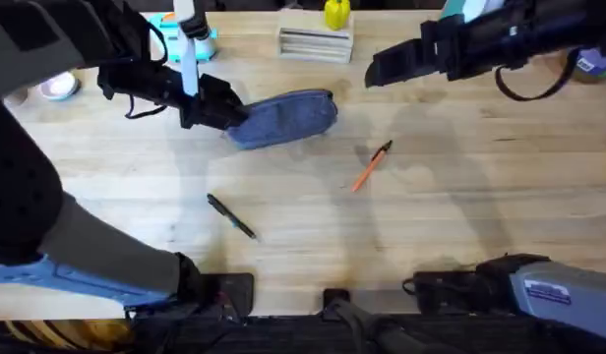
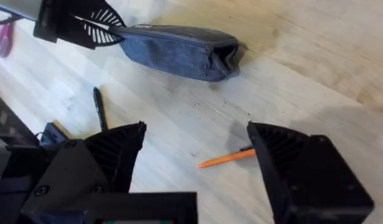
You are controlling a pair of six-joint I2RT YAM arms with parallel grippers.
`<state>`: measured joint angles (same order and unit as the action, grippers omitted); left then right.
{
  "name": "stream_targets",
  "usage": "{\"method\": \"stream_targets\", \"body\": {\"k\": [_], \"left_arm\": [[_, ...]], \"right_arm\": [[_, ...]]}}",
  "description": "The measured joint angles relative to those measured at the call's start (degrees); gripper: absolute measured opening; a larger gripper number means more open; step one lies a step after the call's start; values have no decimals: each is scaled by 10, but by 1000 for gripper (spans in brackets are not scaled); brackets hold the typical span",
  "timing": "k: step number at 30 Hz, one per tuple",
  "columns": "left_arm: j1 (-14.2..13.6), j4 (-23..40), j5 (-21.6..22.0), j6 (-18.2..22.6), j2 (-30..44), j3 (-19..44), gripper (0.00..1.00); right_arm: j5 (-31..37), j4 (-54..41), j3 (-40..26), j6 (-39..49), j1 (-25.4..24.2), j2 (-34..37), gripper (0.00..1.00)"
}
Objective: Unzip the bag, pick up the pens from the table one at a time and place them inside, then zip the bag closed.
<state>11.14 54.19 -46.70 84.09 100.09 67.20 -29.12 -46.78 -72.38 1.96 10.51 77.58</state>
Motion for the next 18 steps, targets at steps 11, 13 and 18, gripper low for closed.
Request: {"method": "stream_targets", "body": {"k": [11, 13, 18], "left_arm": [[0, 0, 0, 0, 0, 0, 42], [0, 0, 0, 0, 0, 0, 42], [0, 0, 0, 0, 0, 0, 42]], "right_arm": [[4, 12, 0, -12, 56, 65, 997], [4, 18, 0, -15, 60, 73, 998], [4, 45, 0, -27, 72, 101, 997]]}}
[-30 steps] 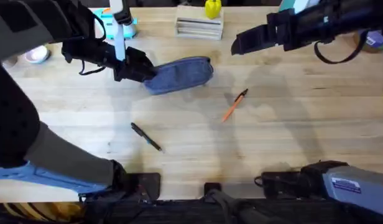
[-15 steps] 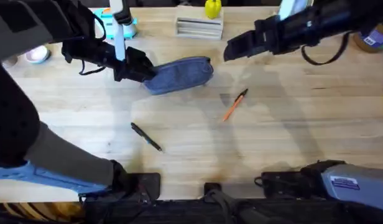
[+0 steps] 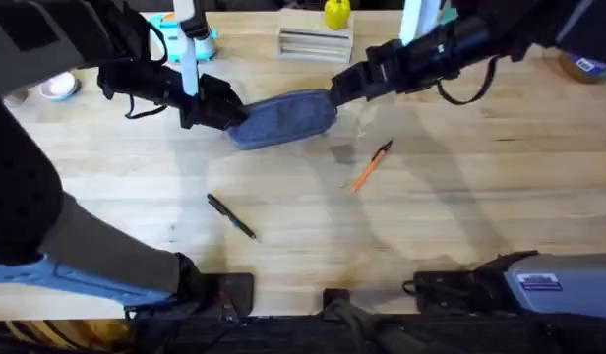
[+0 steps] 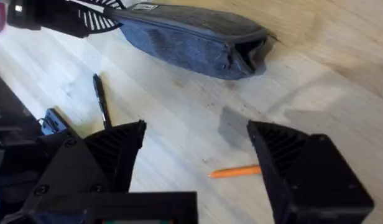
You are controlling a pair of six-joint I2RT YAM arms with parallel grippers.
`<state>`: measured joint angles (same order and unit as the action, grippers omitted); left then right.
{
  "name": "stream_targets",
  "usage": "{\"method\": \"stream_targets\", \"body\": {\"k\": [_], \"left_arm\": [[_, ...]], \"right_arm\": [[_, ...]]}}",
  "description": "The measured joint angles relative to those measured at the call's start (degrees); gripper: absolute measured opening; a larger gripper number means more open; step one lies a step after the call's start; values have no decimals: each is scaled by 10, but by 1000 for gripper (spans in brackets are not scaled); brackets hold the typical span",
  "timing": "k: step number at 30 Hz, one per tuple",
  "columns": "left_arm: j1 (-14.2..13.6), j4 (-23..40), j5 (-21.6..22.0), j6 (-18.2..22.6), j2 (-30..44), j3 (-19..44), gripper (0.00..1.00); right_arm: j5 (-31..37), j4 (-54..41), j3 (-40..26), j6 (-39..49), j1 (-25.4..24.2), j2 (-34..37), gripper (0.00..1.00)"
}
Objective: Unzip the bag, pick up the pens from the table one at a time and place them inside, then zip the bag closed.
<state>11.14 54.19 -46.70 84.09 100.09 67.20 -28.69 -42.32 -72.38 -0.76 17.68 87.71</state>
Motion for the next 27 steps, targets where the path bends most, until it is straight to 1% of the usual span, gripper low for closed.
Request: {"method": "stream_targets", "body": {"k": [5, 10, 12, 18, 23, 27], "left_arm": [[0, 0, 0, 0, 0, 0, 42], [0, 0, 0, 0, 0, 0, 42], [0, 0, 0, 0, 0, 0, 42], [0, 0, 0, 0, 0, 0, 42], [0, 0, 0, 0, 0, 0, 42], [0, 0, 0, 0, 0, 0, 42]], "right_arm": [[0, 14, 0, -11, 23, 35, 997], [0, 49, 0, -27, 37, 68, 998], [0, 71, 0, -37, 39, 79, 998], [0, 79, 0, -42, 40, 85, 997], [0, 83, 0, -50, 41, 107, 997], [0, 103, 0, -57, 42, 116, 996]]}}
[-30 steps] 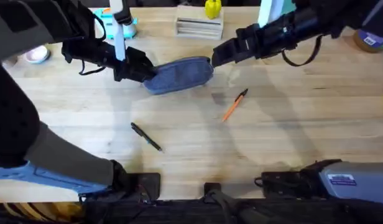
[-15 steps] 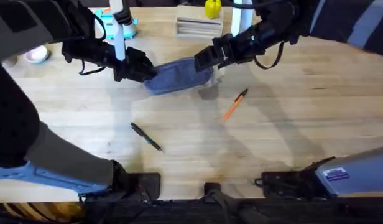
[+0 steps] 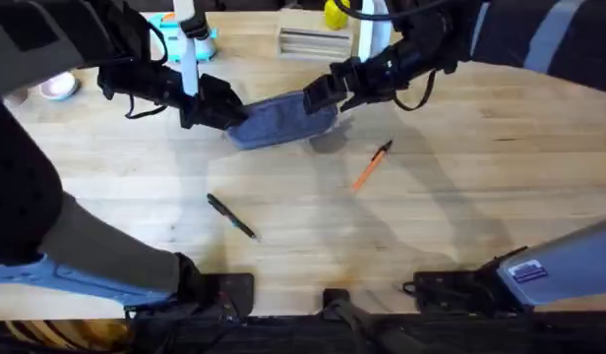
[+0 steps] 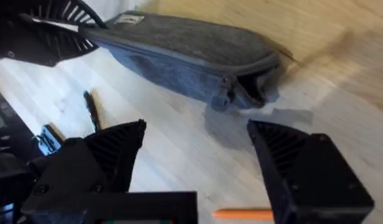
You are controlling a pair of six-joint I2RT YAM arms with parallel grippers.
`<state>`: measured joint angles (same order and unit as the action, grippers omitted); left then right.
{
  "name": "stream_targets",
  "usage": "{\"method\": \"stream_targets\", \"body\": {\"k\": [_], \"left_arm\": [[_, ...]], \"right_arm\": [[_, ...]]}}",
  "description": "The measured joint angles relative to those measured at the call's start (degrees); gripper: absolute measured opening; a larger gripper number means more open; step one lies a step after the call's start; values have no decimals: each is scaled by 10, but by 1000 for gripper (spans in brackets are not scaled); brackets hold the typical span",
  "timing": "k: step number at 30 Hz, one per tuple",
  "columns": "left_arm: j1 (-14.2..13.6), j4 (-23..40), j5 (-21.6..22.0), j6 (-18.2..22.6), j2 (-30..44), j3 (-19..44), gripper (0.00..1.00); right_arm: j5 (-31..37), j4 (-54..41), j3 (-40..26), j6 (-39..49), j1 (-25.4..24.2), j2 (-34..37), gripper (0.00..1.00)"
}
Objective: Unzip the bag, pick up the pens from the table one at a time and place them inside, then zip the bag closed.
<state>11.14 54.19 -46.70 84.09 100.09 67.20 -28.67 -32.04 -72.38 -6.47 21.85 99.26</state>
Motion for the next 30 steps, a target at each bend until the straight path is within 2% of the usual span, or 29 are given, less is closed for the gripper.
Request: {"method": "stream_targets", "body": {"k": [15, 30], "left_arm": [[0, 0, 0, 0, 0, 0, 42], [0, 0, 0, 0, 0, 0, 42]], "right_arm": [[0, 37, 0, -30, 5, 26, 910], [21, 64, 0, -56, 10, 32, 748]]}}
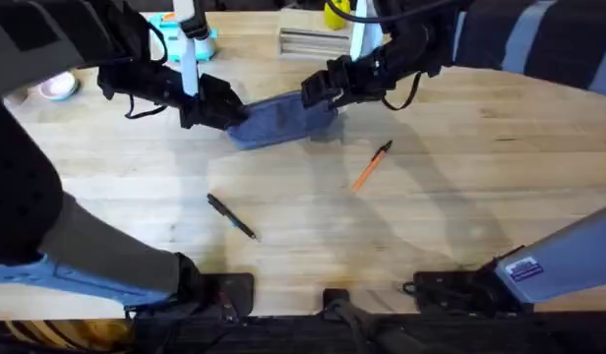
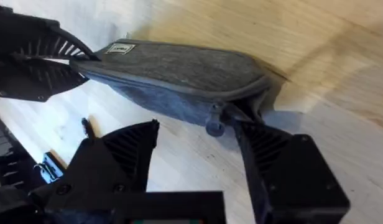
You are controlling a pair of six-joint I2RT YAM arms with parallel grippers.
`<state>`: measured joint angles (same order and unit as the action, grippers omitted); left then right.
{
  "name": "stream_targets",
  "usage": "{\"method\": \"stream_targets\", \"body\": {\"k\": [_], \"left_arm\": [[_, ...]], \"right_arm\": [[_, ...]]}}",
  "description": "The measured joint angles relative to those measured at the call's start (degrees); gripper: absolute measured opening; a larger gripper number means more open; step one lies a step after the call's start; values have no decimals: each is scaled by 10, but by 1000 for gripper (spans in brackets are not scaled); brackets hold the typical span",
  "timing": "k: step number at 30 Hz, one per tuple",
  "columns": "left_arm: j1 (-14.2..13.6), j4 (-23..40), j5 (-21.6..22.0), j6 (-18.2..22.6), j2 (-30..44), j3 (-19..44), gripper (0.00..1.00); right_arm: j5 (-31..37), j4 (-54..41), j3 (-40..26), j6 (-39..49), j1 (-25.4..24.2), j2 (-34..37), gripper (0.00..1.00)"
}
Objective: Unzip the bag, pick up the pens from the table one at a time and place them inside, then zip the bag closed.
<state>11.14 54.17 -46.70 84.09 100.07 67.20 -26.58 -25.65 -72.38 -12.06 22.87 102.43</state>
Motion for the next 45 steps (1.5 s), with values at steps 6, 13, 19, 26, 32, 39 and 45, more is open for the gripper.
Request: {"method": "stream_targets", "body": {"k": [6, 13, 19, 26, 32, 39, 45], "left_arm": [[0, 0, 0, 0, 0, 0, 42], [0, 0, 0, 0, 0, 0, 42], [0, 0, 0, 0, 0, 0, 42], [0, 0, 0, 0, 0, 0, 42], [0, 0, 0, 0, 0, 0, 42], [0, 0, 0, 0, 0, 0, 42], [0, 0, 0, 0, 0, 0, 42]], "right_arm": [[11, 1, 0, -4, 7, 1, 610], [19, 9, 0, -16, 7, 13, 454], [26, 17, 0, -25, 7, 15, 333], [30, 23, 0, -36, 7, 22, 80], [28, 24, 0, -42, 7, 24, 34], [28, 18, 0, -42, 7, 20, 34], [30, 16, 0, -42, 7, -25, 33]]}}
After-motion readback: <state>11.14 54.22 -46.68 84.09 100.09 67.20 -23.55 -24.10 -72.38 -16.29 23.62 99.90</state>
